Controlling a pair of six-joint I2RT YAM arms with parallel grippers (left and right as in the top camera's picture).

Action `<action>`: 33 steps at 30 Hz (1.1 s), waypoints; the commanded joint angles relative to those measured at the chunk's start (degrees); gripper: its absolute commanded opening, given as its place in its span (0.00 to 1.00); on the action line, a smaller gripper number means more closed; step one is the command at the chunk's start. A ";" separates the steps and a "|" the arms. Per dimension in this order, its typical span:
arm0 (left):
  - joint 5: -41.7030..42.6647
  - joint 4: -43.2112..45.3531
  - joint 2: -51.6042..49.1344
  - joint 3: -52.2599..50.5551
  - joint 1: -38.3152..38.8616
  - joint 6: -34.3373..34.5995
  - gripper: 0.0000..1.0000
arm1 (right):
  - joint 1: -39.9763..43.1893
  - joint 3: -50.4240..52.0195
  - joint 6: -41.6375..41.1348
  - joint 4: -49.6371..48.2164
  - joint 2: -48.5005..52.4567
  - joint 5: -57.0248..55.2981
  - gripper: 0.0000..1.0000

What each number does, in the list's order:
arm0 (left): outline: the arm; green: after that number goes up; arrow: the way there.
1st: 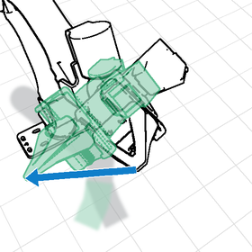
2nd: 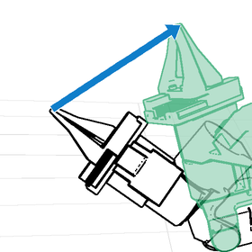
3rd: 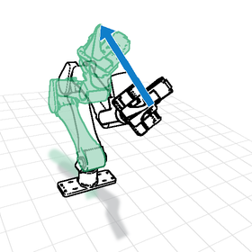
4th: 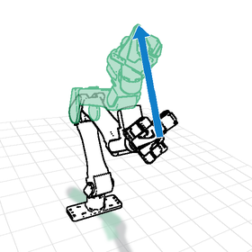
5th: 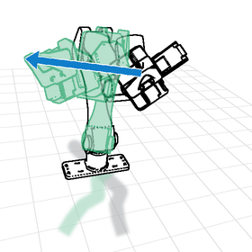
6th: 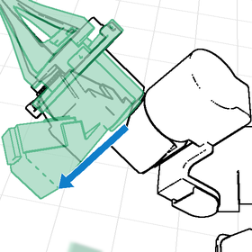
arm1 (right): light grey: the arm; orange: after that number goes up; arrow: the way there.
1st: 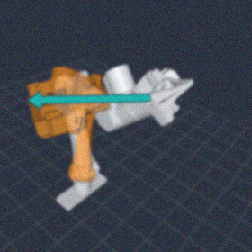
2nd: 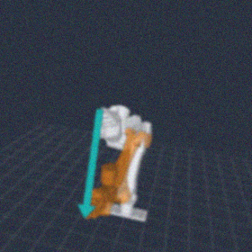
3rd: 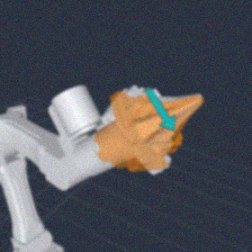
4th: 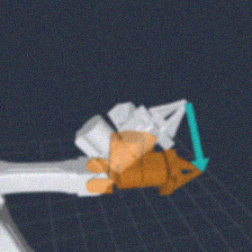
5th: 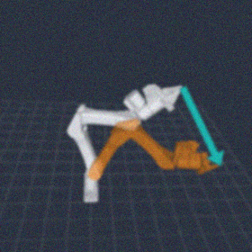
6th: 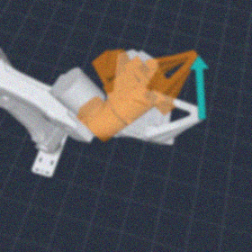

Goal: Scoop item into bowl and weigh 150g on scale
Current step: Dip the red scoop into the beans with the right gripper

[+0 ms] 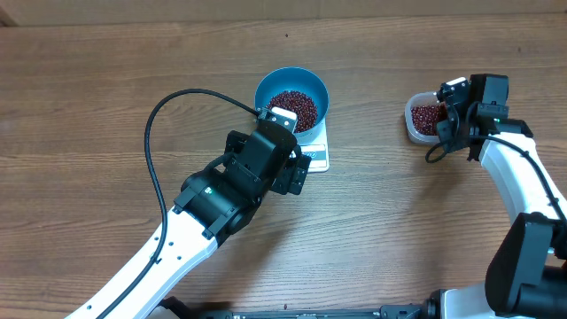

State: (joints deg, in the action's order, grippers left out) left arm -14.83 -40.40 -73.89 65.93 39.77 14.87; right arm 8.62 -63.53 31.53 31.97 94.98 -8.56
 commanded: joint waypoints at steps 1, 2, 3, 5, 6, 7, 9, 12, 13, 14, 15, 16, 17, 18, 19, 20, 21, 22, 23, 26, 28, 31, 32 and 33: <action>-0.59 0.09 0.48 -0.15 0.00 0.37 1.00 | 0.13 -0.17 -1.22 -0.22 1.60 -0.83 0.04; -0.59 0.09 0.48 -0.15 0.00 0.37 1.00 | 0.13 -0.17 -1.73 -0.20 1.73 -0.61 0.04; -0.59 0.09 0.48 -0.15 0.00 0.37 1.00 | 0.13 -0.17 -1.77 -0.17 1.92 -0.07 0.04; -0.59 0.09 0.48 -0.15 0.00 0.39 0.99 | 0.13 -0.17 -1.77 0.13 2.19 2.36 0.04; -0.59 0.09 0.48 -0.15 0.00 0.37 1.00 | 0.13 -0.17 -1.77 0.50 2.25 4.02 0.04; -0.59 0.09 0.48 -0.15 0.00 0.37 1.00 | 0.13 -0.17 -1.86 1.29 2.23 6.95 0.04; -0.59 0.09 0.48 -0.15 0.00 0.37 0.99 | 0.13 -0.17 -4.76 1.31 2.23 8.31 0.04; -0.59 0.09 0.48 -0.15 0.00 0.39 1.00 | 0.13 -0.17 -6.73 1.40 2.23 12.52 0.04; -0.59 0.09 0.48 -0.15 0.00 0.39 1.00 | 0.13 -0.17 -6.73 1.38 2.23 13.94 0.04; -0.59 0.09 0.48 -0.15 0.00 0.37 1.00 | 0.13 -0.17 -6.80 1.38 2.23 15.47 0.04; -0.59 0.09 0.48 -0.15 0.00 0.37 0.99 | 0.13 -0.17 -7.52 1.36 2.23 16.65 0.04; -0.59 0.09 0.48 -0.15 0.00 0.37 1.00 | 0.13 -0.17 -8.07 1.38 2.23 17.38 0.04; -0.59 0.09 0.48 -0.15 0.00 0.37 1.00 | 0.13 -0.17 -8.92 1.38 2.23 18.21 0.04; -0.59 0.09 0.48 -0.15 0.00 0.37 1.00 | 0.13 -0.17 -9.53 1.38 2.23 18.82 0.04; -0.59 0.09 0.48 -0.15 0.00 0.39 1.00 | 0.13 -0.17 -10.14 1.46 2.23 19.61 0.04; -0.59 0.09 0.48 -0.15 0.00 0.37 0.99 | 0.13 -0.17 -10.91 1.49 2.23 20.33 0.04; -0.59 0.09 0.48 -0.15 0.00 0.37 0.99 | 0.13 -0.17 -11.34 1.62 2.23 21.14 0.04; -0.59 0.09 0.48 -0.15 0.00 0.39 1.00 | 0.15 -0.17 -12.15 1.77 2.23 21.70 0.04; -0.59 0.09 0.48 -0.15 0.00 0.39 1.00 | 0.15 -0.17 -13.53 1.97 2.23 22.25 0.04; -0.59 0.09 0.48 -0.15 0.00 0.37 1.00 | 0.15 -0.17 -16.81 2.47 2.23 24.04 0.04; -0.59 0.09 0.48 -0.15 0.00 0.37 1.00 | 0.15 -0.17 -16.81 2.91 2.23 26.14 0.04; -0.59 0.09 0.48 -0.15 0.00 0.37 1.00 | 0.28 -0.17 -16.79 3.17 2.23 28.87 0.04; -0.59 0.09 0.48 -0.15 0.00 0.37 1.00 | 0.52 -0.17 -16.79 3.15 2.23 29.99 0.04; -0.59 0.09 0.48 -0.15 0.00 0.37 1.00 | 0.72 -0.17 -16.79 3.17 2.23 30.60 0.04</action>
State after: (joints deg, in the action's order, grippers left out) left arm -14.83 -40.40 -73.89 65.93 39.77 14.87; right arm 9.34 -63.53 15.90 34.83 96.40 15.09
